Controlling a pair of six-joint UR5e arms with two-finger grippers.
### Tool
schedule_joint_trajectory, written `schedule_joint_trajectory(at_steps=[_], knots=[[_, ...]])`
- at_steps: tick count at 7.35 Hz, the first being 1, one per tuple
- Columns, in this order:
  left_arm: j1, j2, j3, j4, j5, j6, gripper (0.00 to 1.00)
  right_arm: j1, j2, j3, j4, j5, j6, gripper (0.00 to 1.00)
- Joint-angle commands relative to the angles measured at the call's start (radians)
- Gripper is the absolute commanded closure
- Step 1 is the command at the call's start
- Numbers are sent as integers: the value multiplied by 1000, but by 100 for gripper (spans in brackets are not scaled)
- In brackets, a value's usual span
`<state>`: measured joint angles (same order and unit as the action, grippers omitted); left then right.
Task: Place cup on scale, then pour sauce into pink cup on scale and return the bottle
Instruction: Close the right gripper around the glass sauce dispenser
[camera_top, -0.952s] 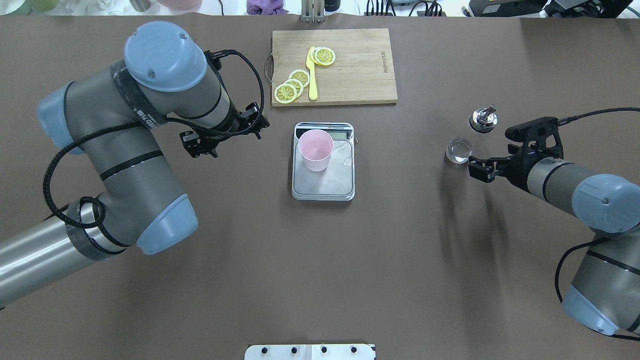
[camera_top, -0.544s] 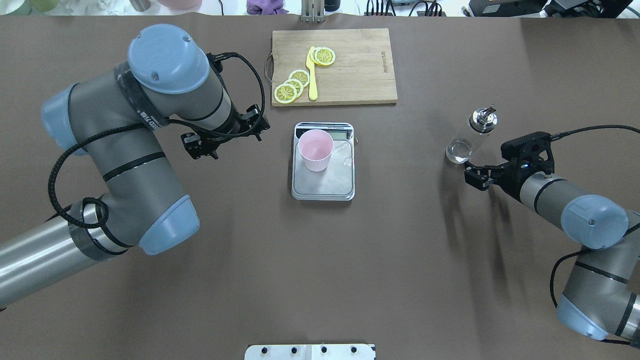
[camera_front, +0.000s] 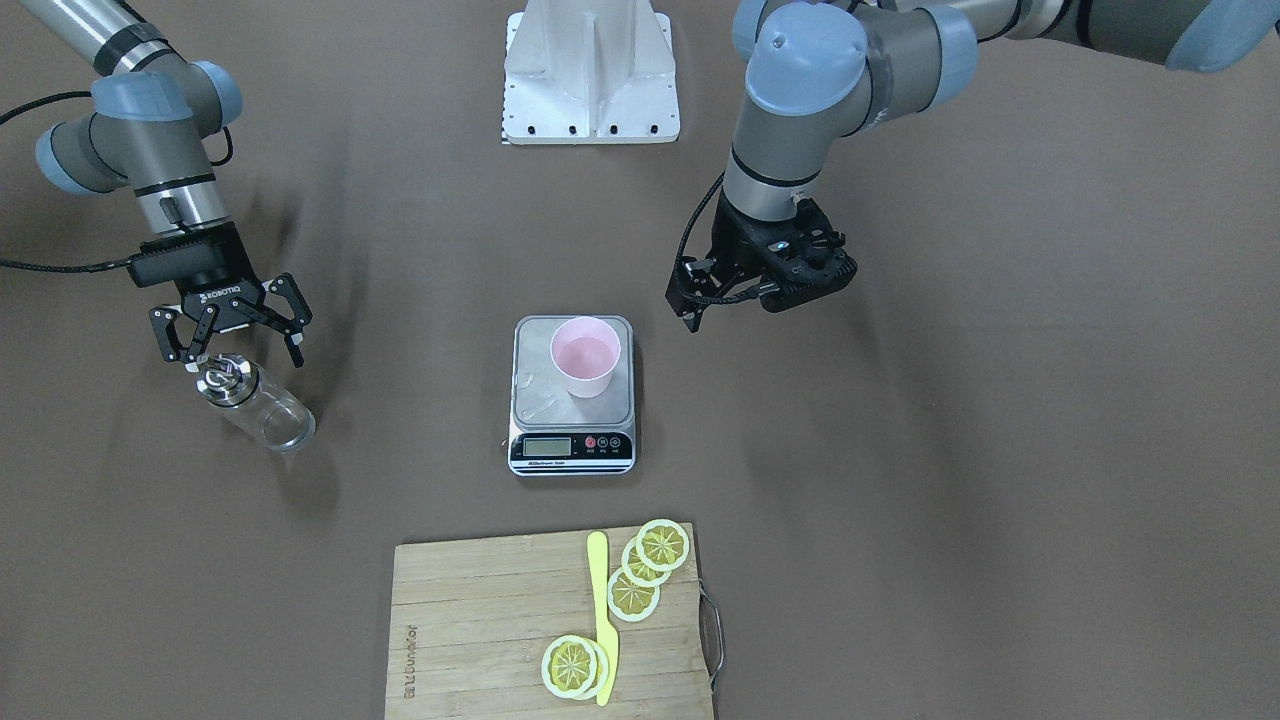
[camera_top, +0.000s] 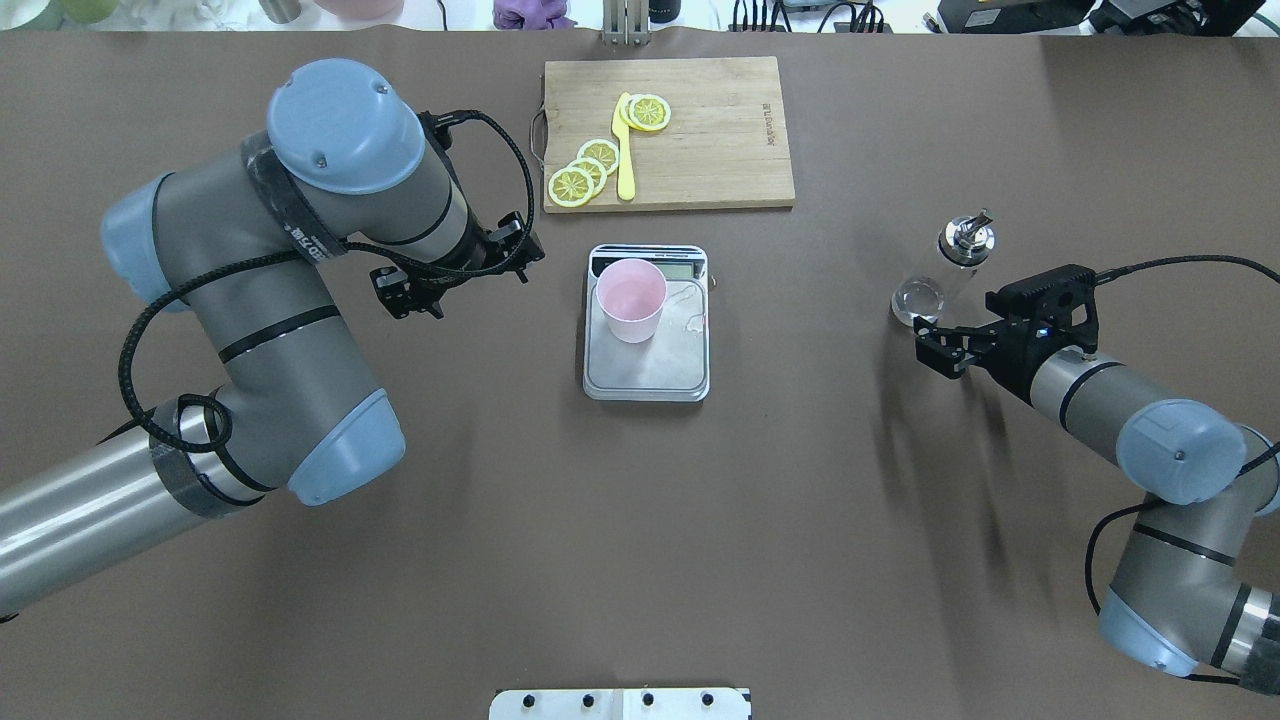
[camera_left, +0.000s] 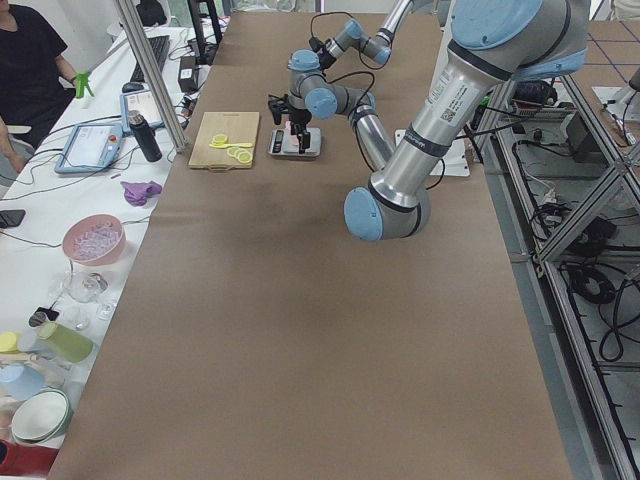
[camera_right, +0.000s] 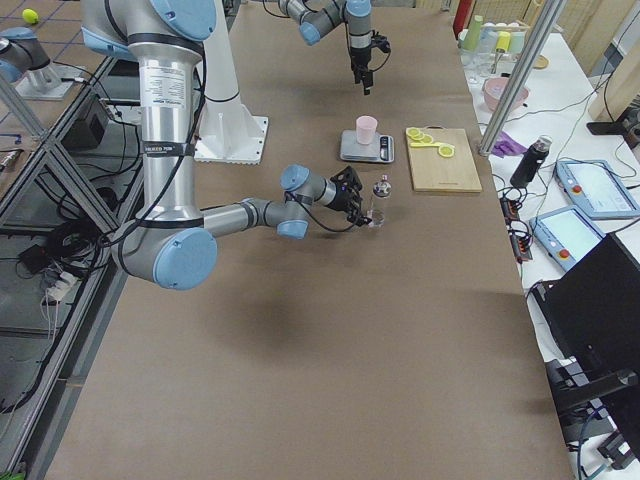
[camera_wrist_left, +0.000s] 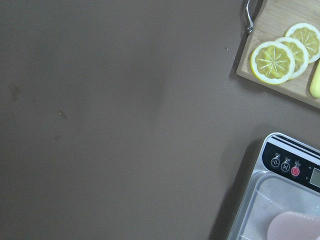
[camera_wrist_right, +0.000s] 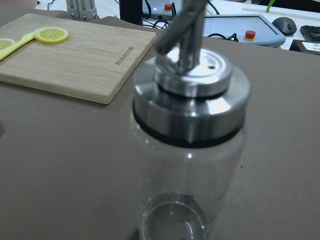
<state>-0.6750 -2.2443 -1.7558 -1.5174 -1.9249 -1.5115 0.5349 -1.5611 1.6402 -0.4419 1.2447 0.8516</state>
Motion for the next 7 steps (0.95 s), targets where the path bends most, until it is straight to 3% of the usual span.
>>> schedule_joint_trajectory(at_steps=[1,5,6,7], knots=[[0,0,-1,-3,0,1,2,-3,45,-43,5,-53,-47,1],[0,0,1,-3,0,1,1,16,50,-42,25,-60,-82,2],[0,0,2,-3,1,1,1,20,49,-43,40,-64,-79,7],[0,-1,1,-1,0,1,1,20,50,-49,42,-71,-72,26]])
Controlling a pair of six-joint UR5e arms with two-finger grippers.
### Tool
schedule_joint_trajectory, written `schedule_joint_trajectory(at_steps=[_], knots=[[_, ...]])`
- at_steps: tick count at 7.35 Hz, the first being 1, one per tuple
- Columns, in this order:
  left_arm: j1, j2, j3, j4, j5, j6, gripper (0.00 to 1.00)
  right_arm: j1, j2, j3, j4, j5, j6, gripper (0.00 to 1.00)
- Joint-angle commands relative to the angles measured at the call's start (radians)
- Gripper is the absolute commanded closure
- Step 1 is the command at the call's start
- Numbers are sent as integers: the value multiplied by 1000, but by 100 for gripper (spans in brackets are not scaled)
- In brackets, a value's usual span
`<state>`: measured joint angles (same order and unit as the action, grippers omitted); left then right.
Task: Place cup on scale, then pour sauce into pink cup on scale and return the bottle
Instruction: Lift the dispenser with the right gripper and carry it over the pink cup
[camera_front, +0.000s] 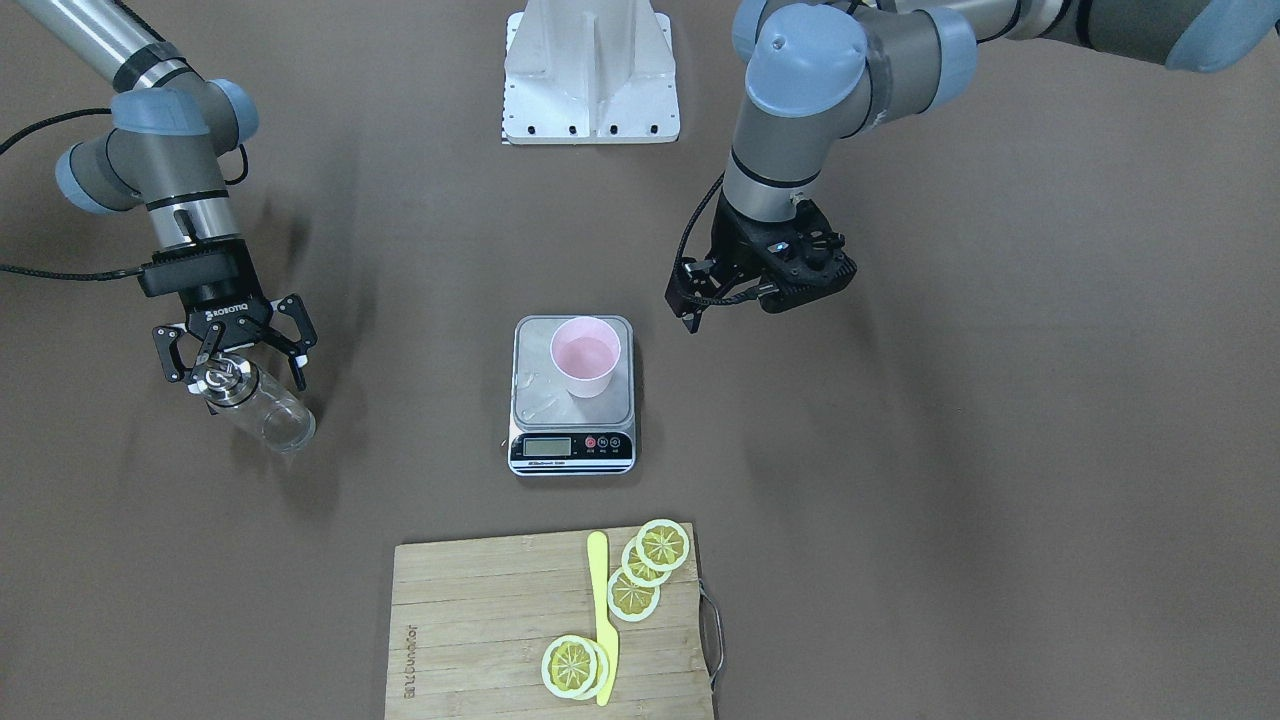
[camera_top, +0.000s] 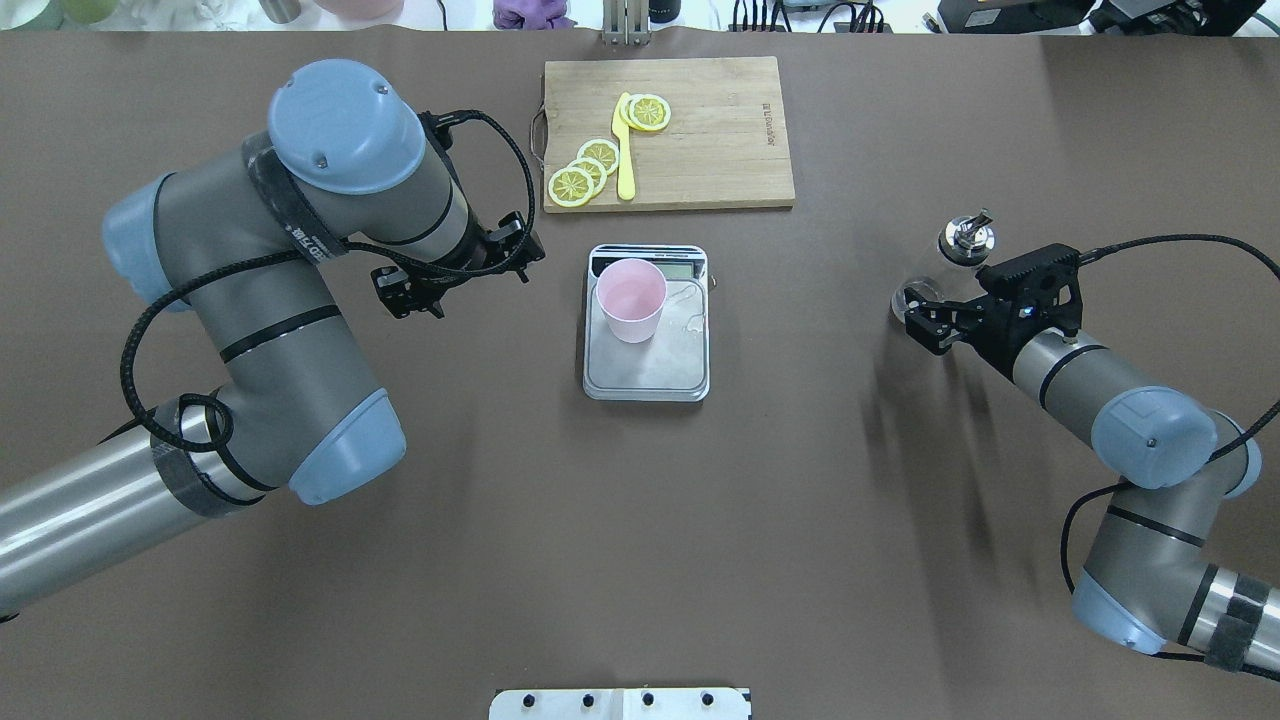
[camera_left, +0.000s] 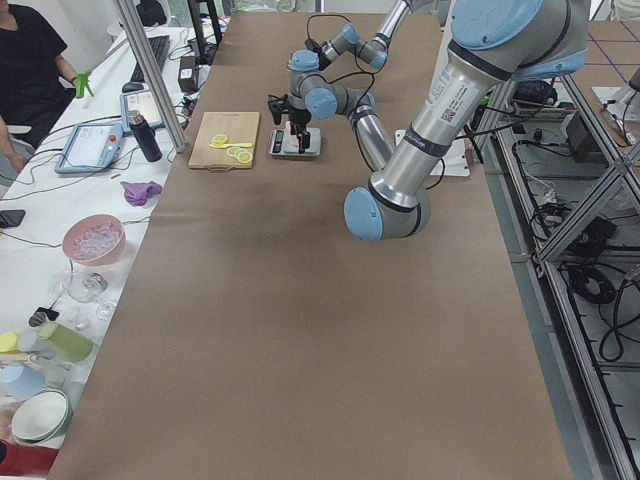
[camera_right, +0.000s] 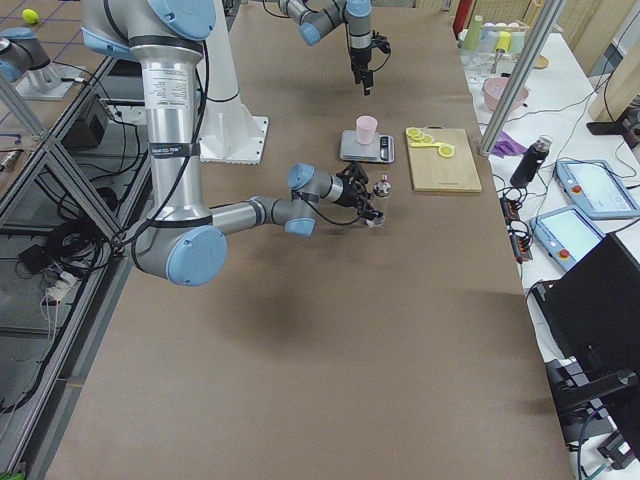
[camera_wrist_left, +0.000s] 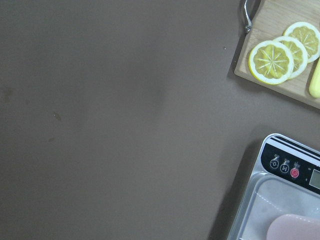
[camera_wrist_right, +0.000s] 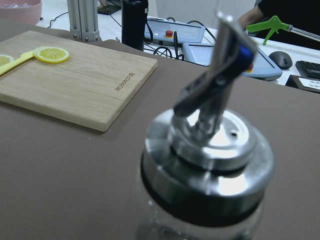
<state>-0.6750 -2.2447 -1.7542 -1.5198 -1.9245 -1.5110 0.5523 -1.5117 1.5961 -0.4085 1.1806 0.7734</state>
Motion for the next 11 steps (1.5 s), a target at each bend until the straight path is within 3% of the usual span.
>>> schedule_joint_trajectory(at_steps=[1,2,3,5,7,9,11], knots=[[0,-1,1,1,-1,-2,1,6,7,-7,8,-18,20,56],[0,0,1,1,-1,-2,2,8,7,-7,7,-22,64,80],[0,0,1,1,-1,-2,1,12,11,-7,1,-29,69,86],[0,7,-1,1,-1,-2,2,82,33,-4,-13,-12,9,89],[-12,5,-10,1,-1,40,2,158,115,14,-119,84,-324,89],[-98,11,-14,4,-8,157,3,185,207,78,-346,128,-385,91],[-187,92,-36,10,-60,330,2,178,293,123,-520,87,-416,92]])
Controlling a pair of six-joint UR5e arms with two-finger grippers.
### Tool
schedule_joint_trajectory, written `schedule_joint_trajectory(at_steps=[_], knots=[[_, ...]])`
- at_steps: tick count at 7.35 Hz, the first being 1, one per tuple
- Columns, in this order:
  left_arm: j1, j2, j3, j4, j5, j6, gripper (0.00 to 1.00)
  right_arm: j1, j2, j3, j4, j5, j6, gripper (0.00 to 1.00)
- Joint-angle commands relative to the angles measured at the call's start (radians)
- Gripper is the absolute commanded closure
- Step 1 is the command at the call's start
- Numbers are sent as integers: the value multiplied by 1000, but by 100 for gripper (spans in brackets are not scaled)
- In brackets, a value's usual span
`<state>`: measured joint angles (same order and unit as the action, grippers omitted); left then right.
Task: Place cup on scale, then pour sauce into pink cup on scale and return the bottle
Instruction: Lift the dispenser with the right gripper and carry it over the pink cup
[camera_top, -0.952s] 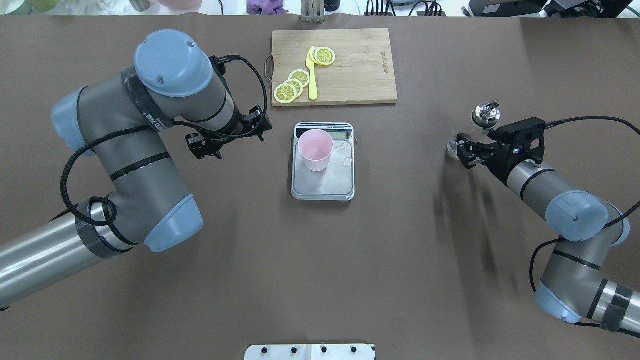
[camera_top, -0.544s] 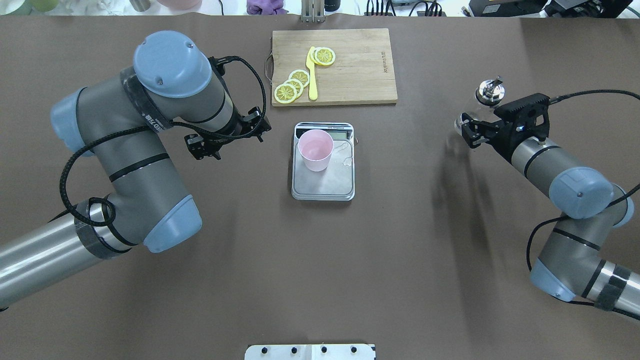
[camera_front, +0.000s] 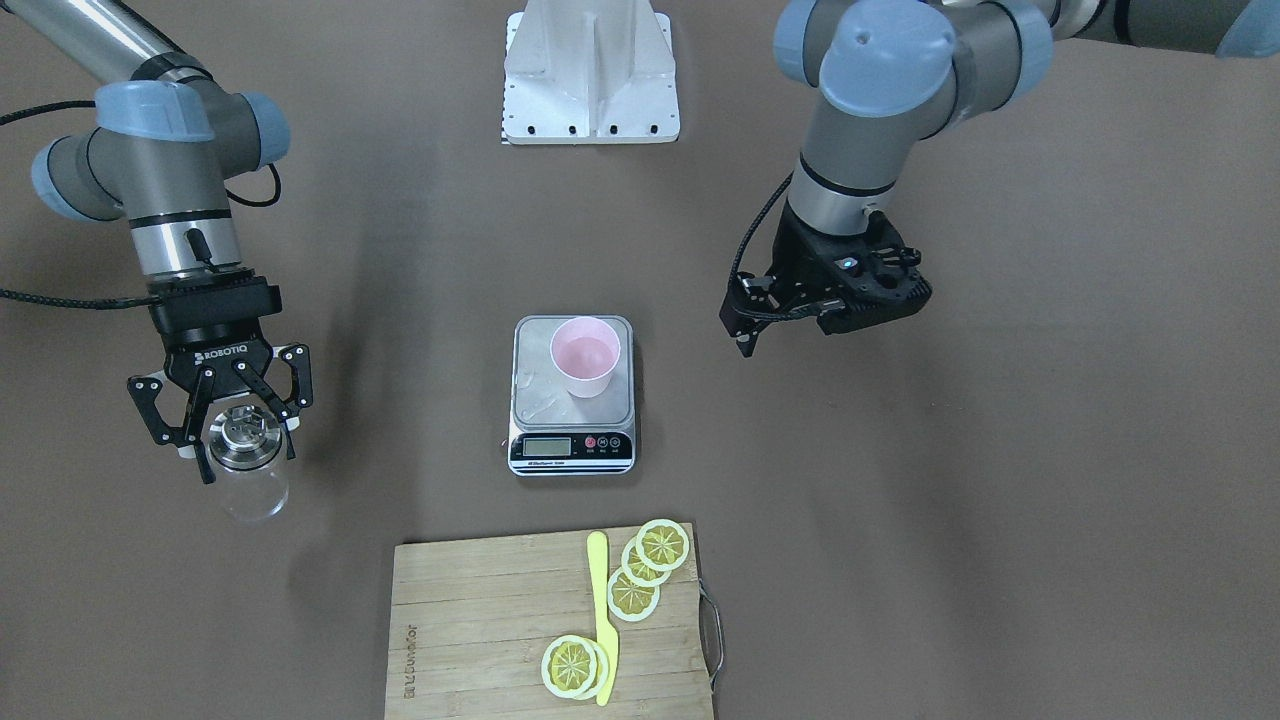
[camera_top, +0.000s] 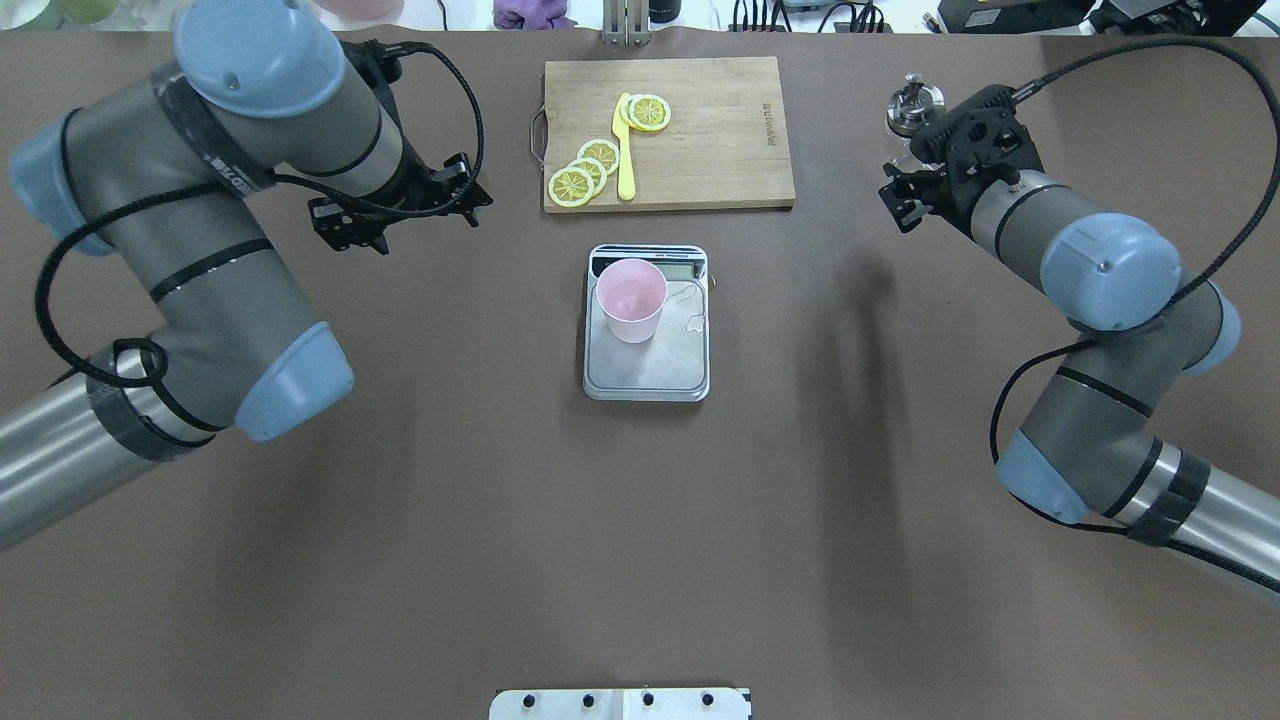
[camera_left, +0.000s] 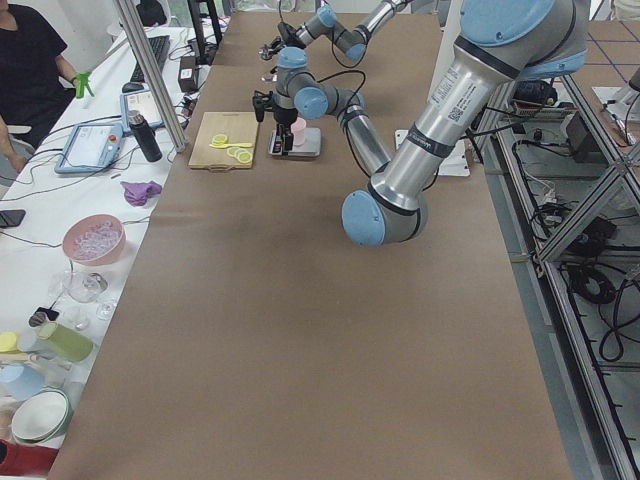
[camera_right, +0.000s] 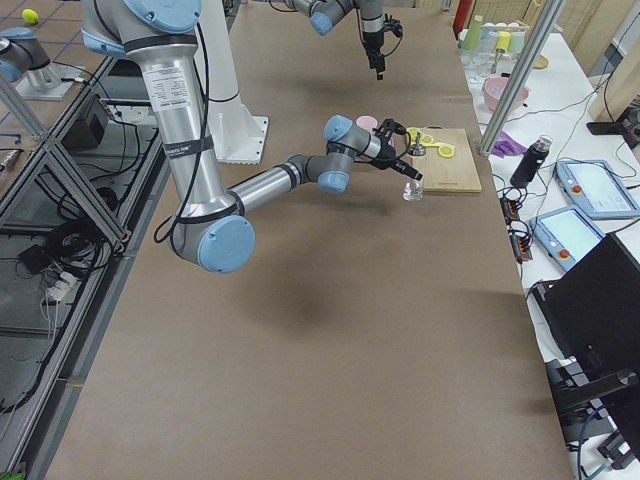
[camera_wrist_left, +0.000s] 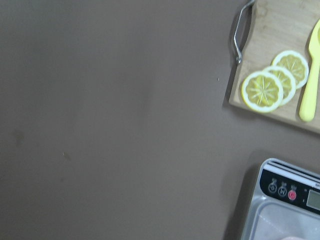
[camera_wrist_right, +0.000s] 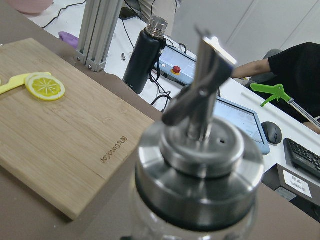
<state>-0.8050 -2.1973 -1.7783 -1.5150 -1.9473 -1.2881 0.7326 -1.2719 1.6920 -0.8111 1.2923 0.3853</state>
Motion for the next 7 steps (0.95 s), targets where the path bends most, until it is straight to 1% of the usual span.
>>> schedule_joint_trajectory(at_steps=[1,2,3,4,5,6,7], knots=[[-130,104,-29,0,-106,171,2,-33,87,35,-164,-103,-102,92],[-181,178,-65,1,-116,382,2,-71,101,38,-187,-170,-153,92],[-233,241,-90,-2,-119,470,2,-131,106,37,-198,-258,-184,92],[-268,258,-85,-2,-125,478,2,-195,123,35,-215,-357,-239,92],[-298,281,-90,-19,-130,481,2,-255,130,35,-262,-448,-281,92],[-307,286,-81,-39,-130,483,2,-300,129,35,-310,-535,-340,92],[-319,284,-81,-39,-131,480,2,-336,128,29,-327,-630,-433,92]])
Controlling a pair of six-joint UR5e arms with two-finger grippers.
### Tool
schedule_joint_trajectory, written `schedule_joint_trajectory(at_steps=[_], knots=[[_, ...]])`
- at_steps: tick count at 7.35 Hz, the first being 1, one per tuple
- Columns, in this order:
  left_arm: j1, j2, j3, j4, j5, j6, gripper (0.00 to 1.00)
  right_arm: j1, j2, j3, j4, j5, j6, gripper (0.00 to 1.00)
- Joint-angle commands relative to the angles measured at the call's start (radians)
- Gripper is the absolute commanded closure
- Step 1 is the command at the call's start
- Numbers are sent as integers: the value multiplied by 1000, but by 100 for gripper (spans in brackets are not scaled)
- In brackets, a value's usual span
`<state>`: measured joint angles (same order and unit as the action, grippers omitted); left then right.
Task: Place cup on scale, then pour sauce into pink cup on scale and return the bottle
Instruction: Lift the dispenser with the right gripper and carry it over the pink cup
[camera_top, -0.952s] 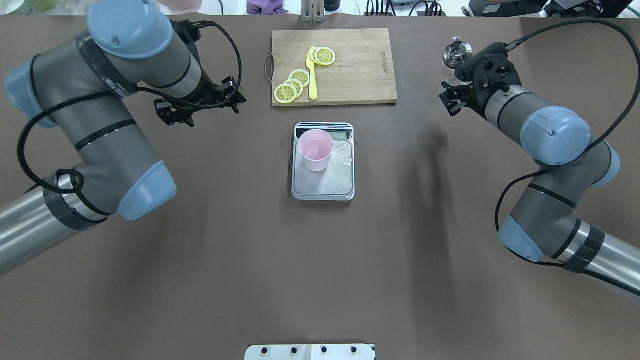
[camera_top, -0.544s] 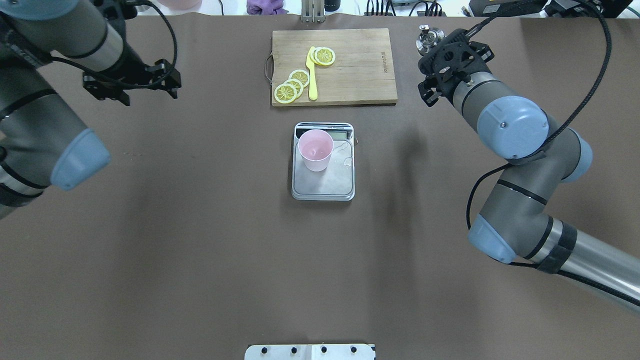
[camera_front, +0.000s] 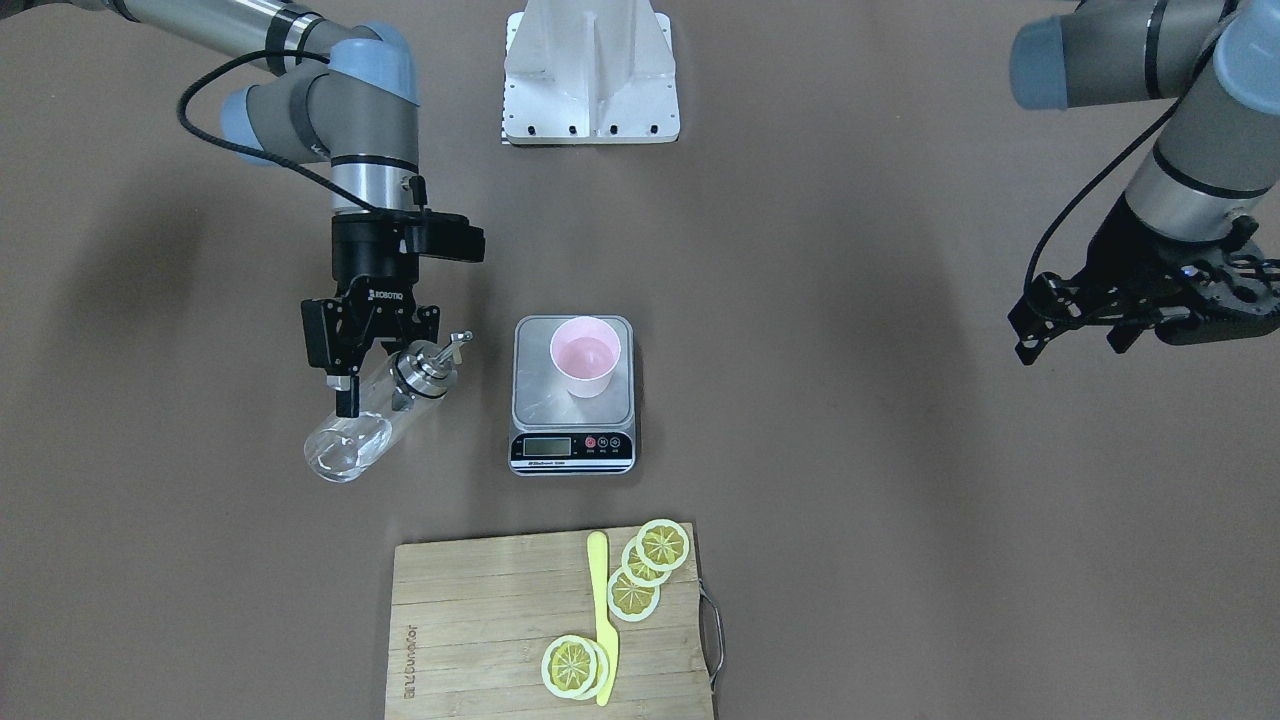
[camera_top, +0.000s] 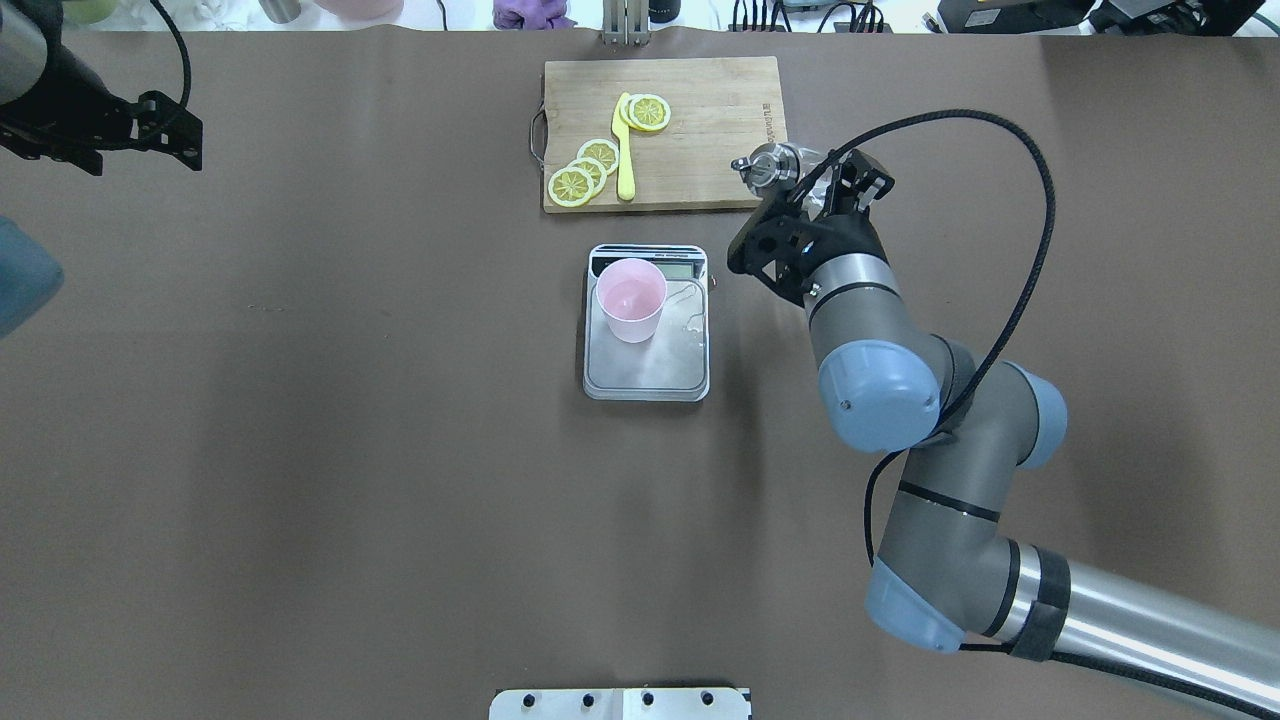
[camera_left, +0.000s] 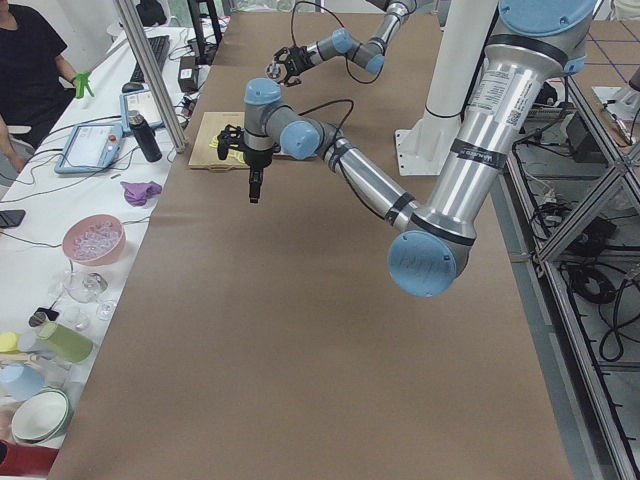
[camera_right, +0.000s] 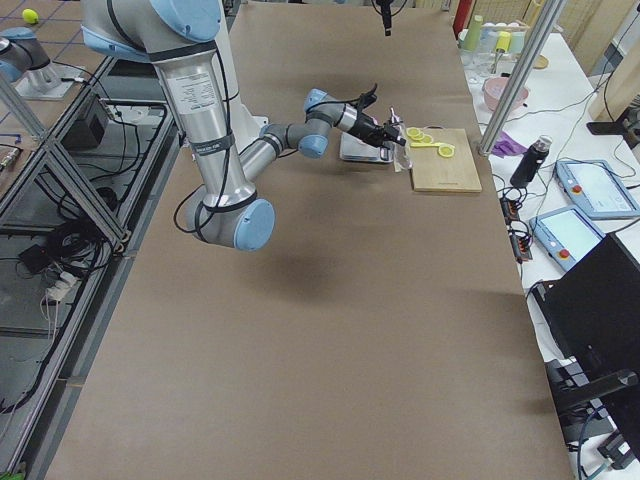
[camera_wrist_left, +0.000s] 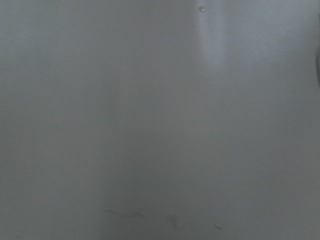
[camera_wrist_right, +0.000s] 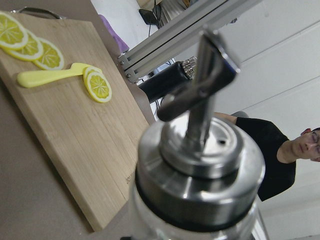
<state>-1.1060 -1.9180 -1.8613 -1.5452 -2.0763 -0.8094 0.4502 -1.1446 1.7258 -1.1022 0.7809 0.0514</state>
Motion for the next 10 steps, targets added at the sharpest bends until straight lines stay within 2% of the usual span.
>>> schedule_joint_trajectory(at_steps=[1,3,6,8,10], knots=[[-26,4,10,-12,-2,1,2,-77,-1,-6,-39,-171,-149,92],[-28,5,43,-38,-2,1,2,-113,0,-8,-155,-299,-246,91],[-28,4,54,-38,-2,1,2,-154,17,-11,-276,-396,-289,91],[-28,4,68,-44,-2,1,2,-157,51,-44,-292,-405,-295,91],[-28,5,102,-87,-2,0,2,-156,146,-153,-291,-419,-295,91]])
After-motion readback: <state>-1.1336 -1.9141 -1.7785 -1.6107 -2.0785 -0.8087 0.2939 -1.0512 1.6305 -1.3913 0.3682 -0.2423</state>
